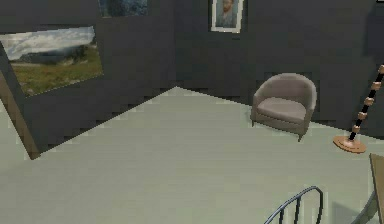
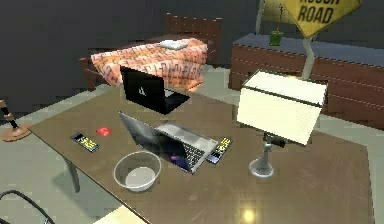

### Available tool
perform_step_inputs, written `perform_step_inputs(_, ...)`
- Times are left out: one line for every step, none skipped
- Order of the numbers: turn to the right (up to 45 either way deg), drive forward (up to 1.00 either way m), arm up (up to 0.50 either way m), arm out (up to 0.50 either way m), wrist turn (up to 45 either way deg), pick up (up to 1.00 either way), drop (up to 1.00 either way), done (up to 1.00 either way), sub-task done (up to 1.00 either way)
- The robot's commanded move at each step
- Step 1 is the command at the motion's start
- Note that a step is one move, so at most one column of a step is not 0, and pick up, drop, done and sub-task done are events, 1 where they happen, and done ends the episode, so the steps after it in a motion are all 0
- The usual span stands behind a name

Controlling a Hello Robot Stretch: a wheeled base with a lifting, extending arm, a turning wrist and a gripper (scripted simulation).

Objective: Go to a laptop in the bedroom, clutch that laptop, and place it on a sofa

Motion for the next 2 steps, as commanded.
perform_step_inputs(0.0, 0.00, 0.50, 0.00, 0.0, 0.00, 0.00, 0.00, 0.00)
perform_step_inputs(0.0, 0.00, 0.38, 0.00, 0.0, 0.00, 0.00, 0.00, 0.00)
